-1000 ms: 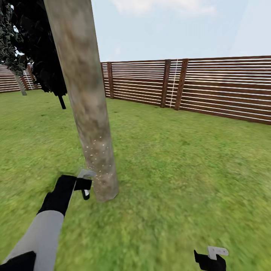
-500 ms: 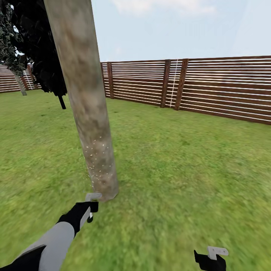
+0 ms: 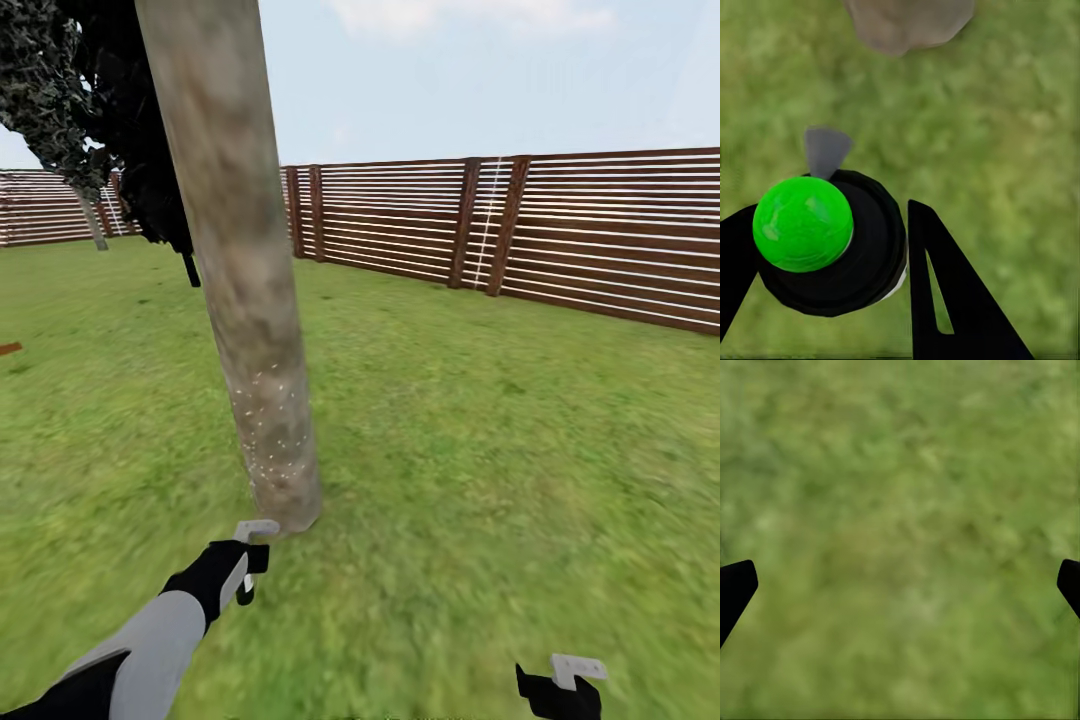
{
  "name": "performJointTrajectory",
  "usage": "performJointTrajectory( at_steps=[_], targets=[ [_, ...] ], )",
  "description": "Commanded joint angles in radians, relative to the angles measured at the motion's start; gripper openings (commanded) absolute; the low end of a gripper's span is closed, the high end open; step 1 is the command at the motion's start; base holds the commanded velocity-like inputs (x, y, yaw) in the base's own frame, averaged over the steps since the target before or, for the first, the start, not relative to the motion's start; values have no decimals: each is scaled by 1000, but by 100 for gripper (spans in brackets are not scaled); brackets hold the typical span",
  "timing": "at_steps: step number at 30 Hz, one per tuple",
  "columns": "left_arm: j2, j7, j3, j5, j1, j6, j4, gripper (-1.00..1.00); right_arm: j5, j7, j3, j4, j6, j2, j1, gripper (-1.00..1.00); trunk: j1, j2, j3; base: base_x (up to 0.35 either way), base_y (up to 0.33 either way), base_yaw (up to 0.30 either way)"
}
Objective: In the garden, pick up the pesticide atomizer on the floor and spray pesticide onto both trees until each tree trunk is fully covered.
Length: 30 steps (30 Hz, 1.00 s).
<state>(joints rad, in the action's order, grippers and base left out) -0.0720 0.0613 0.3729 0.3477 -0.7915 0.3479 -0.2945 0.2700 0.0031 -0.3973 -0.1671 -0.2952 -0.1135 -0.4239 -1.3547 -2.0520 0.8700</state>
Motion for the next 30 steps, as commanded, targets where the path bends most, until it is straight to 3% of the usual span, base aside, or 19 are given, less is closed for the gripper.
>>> performJointTrajectory(
  at_steps=[1, 5, 17, 30],
  targets=[
    [0, 0, 0, 0, 0, 0, 0, -100, 0, 0, 0, 0, 0, 0, 0, 100, 0, 0, 0, -39, -266, 273],
    [0, 0, 0, 0, 0, -1, -1, -100, 0, -5, 0, 0, -1, 0, 0, 100, 0, 0, 0, 40, -273, 189],
    [1, 0, 0, 0, 0, -1, -2, -100, 2, 0, 0, -2, -1, 0, 0, 100, 0, 0, 0, 89, -273, 7],
    [1, 0, 0, 0, 0, -1, -3, -100, 2, -2, 0, -1, -1, 0, 0, 100, 0, 0, 0, 141, -243, 209]
  ],
)
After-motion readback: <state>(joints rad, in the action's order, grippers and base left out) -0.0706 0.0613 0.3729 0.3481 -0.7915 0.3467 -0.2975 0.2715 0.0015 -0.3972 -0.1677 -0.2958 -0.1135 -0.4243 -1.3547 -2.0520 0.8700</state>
